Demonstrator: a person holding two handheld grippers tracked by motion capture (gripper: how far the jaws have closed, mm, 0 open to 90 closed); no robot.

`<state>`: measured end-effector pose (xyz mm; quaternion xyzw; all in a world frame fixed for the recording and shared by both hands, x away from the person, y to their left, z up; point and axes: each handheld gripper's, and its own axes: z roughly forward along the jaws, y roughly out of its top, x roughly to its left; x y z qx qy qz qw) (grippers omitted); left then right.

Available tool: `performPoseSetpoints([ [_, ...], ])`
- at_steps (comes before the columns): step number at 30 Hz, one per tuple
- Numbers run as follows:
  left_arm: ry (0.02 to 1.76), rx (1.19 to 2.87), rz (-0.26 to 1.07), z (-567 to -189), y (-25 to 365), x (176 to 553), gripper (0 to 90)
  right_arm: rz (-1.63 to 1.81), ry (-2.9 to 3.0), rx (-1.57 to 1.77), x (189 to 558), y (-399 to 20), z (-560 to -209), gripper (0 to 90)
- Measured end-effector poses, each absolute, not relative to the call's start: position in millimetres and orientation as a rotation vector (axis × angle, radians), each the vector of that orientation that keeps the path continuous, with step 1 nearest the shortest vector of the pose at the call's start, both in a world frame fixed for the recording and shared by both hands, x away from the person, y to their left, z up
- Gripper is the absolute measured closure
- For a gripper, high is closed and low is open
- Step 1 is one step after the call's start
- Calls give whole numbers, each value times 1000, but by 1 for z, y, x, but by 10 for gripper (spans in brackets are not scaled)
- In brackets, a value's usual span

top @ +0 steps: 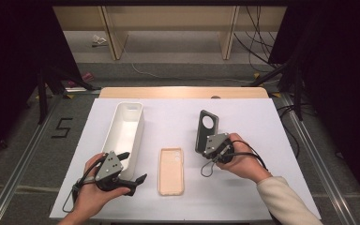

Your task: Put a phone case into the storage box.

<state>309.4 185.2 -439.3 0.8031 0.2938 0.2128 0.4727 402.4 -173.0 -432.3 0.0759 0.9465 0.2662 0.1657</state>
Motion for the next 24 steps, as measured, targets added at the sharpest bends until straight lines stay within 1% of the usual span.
performPoseSetpoints([
  [5, 722, 1963, 521, -439, 185, 309, 73, 860, 2678, 219, 393, -178, -431, 893],
  [17, 722, 1966, 513, -439, 184, 309, 80, 963, 2653, 219, 376, -185, -428, 893],
  [24, 753, 1941, 448, -431, 178, 313, 92, 994, 2652, 203, 365, -183, -429, 893],
])
